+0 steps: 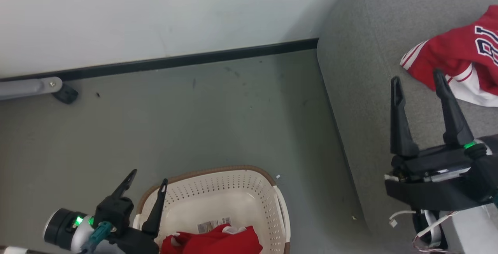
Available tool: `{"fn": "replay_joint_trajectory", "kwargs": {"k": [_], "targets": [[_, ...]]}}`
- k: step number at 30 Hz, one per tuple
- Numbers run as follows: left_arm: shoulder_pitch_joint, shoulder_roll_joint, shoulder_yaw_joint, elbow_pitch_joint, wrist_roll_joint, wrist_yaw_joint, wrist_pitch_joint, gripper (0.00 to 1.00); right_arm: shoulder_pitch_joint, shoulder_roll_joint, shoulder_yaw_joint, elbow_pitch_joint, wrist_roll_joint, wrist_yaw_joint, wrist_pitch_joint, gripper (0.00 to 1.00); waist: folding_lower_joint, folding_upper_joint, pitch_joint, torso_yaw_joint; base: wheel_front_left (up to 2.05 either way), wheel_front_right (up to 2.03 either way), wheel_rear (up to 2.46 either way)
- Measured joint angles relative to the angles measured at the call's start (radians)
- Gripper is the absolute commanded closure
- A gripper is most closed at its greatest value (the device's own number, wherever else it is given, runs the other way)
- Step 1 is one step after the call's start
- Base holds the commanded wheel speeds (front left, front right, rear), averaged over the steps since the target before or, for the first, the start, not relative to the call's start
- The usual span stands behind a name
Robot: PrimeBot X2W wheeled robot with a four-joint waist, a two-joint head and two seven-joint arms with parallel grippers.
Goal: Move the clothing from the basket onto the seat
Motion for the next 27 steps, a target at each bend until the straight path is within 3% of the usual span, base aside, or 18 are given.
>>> {"fn": "replay_joint_trajectory", "kwargs": {"k": [6, 15, 27], "targets": [[-0.07, 0.004, -0.073, 0.076, 0.037, -0.052, 0.051, 0.0, -0.095, -0.007, -0.007, -0.029, -0.01, 0.01, 0.0, 0.0, 0.0, 0.0001, 0.088, -0.01, 0.0, 0.0, 0.0], [-0.178, -0.006, -0.126, 0.176, 0.077, -0.07, 0.09, 0.0, -0.243, -0.008, -0.016, -0.051, -0.01, 0.024, 0.0, 0.0, 0.0, 0.0001, 0.22, -0.027, 0.0, 0.0, 0.0], [-0.218, -0.019, -0.223, 0.319, 0.127, -0.096, 0.099, 0.0, -0.389, -0.001, -0.003, 0.007, -0.01, 0.043, 0.0, 0.0, -0.0001, 0.0001, 0.346, -0.04, 0.0, 0.0, 0.0]]}}
